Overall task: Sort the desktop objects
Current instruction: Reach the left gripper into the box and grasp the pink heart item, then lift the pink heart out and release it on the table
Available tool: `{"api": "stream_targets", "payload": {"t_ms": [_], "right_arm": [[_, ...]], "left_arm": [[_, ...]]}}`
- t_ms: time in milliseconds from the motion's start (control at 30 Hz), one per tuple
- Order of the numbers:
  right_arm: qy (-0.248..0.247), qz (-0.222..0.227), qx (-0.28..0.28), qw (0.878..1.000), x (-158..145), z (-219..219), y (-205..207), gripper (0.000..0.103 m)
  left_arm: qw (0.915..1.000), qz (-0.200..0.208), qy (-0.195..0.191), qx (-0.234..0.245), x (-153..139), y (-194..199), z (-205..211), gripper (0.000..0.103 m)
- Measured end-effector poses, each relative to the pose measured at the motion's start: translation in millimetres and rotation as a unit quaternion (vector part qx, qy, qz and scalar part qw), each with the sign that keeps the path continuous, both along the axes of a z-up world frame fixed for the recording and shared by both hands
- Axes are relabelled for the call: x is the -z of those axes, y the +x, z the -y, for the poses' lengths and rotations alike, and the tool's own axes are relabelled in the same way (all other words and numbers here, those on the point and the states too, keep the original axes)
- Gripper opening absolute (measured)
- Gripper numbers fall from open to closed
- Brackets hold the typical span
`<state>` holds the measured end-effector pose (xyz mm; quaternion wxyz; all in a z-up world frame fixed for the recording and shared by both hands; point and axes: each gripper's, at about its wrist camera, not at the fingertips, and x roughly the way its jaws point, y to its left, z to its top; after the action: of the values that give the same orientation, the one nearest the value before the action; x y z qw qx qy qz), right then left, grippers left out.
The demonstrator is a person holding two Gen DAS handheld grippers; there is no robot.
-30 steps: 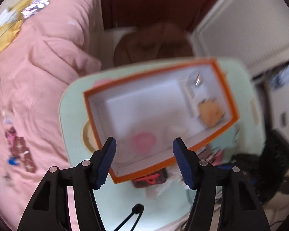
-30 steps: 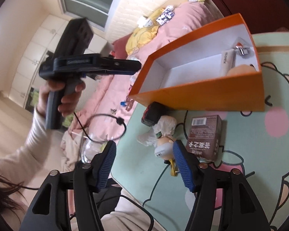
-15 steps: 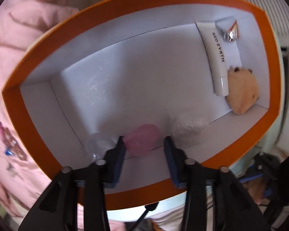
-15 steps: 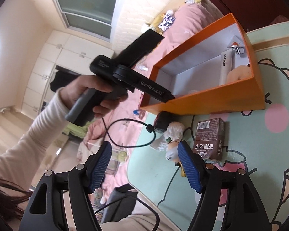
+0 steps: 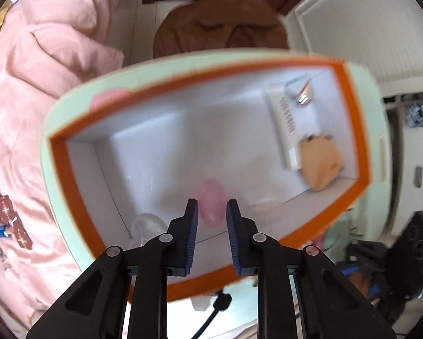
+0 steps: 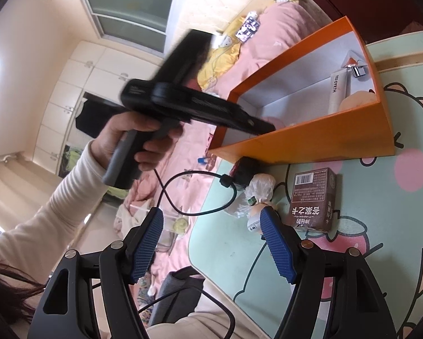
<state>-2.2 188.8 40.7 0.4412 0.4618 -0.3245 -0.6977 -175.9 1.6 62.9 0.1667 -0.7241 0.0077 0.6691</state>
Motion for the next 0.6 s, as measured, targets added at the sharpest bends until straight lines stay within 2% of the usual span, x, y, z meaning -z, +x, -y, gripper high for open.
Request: {"api": "stream_targets", "payload": {"t_ms": [100,233,333,433,600], "right_arm": [[0.000,0.003,0.004,1.000,2,-1,-1,0.071],[-0.002,0.007,0.004,1.000,4,0,-2,0.071],[0.003,0.003,0.002,1.000,4,2,-1,0.071],[0.008,-0.001,0.002,1.000,3,4,0,0.071],[0.006,0.003,0.003,1.000,5,3,-2,0.072]], "left_arm": [[0.9994,-0.022,0.025,-0.007,-18,5,10,0.021],[0.9989,-0.035,0.018,-0.025,-16,6,18,0.018],[0.9984,-0.037,0.029,-0.033,-19,4,12,0.018],[0.9968,-0.047,0.049,-0.042,-29,5,12,0.018],[0.9924,-0.062,0.098,-0.043,-61,38,20,0.018]]}}
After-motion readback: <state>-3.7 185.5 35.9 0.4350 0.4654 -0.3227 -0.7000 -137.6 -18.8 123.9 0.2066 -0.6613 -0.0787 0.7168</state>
